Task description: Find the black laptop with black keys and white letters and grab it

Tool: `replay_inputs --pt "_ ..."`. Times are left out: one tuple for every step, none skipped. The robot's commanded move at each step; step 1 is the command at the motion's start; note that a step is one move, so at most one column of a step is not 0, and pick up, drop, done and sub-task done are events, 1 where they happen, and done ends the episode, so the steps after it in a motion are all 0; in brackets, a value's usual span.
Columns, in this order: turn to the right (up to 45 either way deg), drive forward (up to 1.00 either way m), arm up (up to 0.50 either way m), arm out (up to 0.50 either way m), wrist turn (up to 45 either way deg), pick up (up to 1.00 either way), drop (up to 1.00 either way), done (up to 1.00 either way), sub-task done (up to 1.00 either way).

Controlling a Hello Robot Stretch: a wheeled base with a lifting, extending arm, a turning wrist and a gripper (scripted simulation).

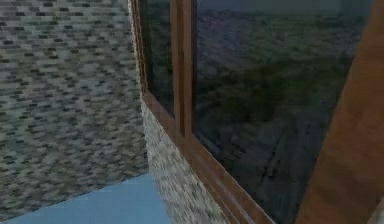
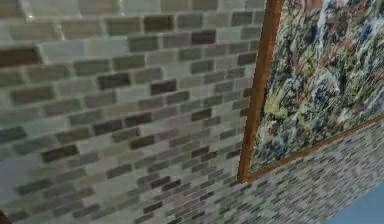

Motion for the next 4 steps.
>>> replay_inputs --pt "-30.0 0.0 0.0 0.0 0.0 0.0 0.0 0.0 0.0" --pt "0.0 0.45 0.0 0.0 0.0 0.0 0.0 0.0 0.0" --pt "-33.0 0.0 0.0 0.0 0.0 0.0 0.0 0.0 0.0" --pt "0.0 0.5 0.0 0.0 0.0 0.0 0.0 0.0 0.0"
